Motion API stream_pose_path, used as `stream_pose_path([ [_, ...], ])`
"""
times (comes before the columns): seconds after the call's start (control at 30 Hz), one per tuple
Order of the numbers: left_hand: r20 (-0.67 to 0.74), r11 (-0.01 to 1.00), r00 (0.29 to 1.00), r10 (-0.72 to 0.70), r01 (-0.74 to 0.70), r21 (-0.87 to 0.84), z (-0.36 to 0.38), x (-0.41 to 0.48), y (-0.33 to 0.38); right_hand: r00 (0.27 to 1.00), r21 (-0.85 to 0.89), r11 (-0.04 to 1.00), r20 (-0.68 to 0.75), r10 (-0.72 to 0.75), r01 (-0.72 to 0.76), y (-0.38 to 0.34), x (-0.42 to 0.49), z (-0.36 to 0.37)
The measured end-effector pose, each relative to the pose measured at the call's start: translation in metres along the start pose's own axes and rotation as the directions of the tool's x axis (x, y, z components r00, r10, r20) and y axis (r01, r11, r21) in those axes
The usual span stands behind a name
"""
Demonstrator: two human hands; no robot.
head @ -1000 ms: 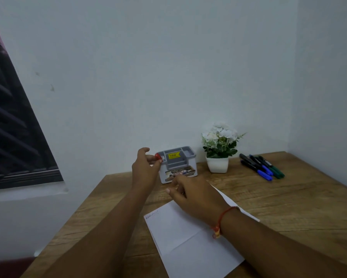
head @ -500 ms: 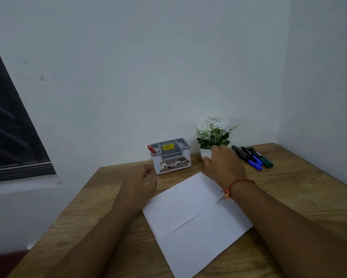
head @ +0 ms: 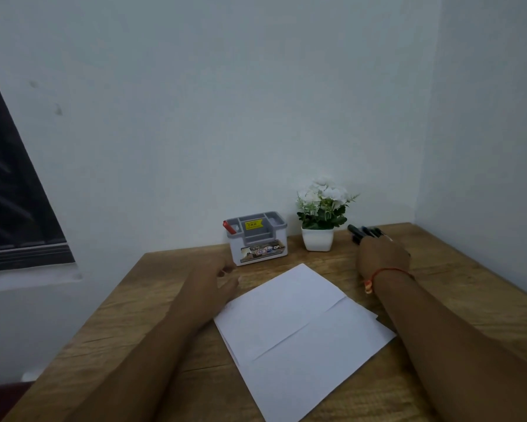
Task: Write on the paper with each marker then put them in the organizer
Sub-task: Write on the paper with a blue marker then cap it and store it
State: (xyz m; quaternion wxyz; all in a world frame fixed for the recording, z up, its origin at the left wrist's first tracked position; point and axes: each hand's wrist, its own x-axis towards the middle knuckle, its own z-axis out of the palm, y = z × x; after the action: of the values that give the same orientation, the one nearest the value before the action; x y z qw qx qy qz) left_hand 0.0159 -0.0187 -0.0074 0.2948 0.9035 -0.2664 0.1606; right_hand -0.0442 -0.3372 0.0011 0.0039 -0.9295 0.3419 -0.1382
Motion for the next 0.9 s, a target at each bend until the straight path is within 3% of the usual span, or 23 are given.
stream_pose_path([
  [0.2,-0.015,1.000,1.000,0.023,-0.023,-0.020,-0.001,-0.001,0.001,0.999,0.054,0.998,0.045,-0.016,0.014,-0.004,-0.001,-0.013],
  [0.3,-0.032,0.999,0.999,0.027,-0.028,-0.026,-0.002,-0.002,0.004,0.981,0.117,0.989,-0.181,-0.066,0.088,-0.005,-0.006,-0.014],
  [0.37,-0.042,0.999,0.999,0.021,-0.022,-0.037,-0.002,-0.002,0.006,0.931,0.219,0.962,-0.358,-0.074,0.161,-0.007,-0.006,-0.014],
  [0.53,-0.082,0.998,0.997,0.006,-0.012,-0.068,-0.003,-0.002,0.011,0.868,0.520,0.757,-0.481,-0.124,0.396,-0.022,-0.009,-0.025],
  [0.63,-0.126,0.994,0.992,0.022,-0.035,-0.103,-0.005,-0.002,0.015,0.819,0.609,0.612,-0.562,-0.115,0.504,-0.031,-0.016,-0.030],
  [0.77,-0.178,0.976,0.982,0.062,-0.097,-0.197,-0.007,-0.002,0.019,0.750,0.562,0.550,-0.631,-0.198,0.618,-0.045,-0.030,-0.033],
  [0.9,-0.207,0.950,0.978,0.035,-0.097,-0.297,-0.009,-0.003,0.027,0.663,0.506,0.435,-0.633,-0.399,0.745,-0.060,-0.051,-0.037],
])
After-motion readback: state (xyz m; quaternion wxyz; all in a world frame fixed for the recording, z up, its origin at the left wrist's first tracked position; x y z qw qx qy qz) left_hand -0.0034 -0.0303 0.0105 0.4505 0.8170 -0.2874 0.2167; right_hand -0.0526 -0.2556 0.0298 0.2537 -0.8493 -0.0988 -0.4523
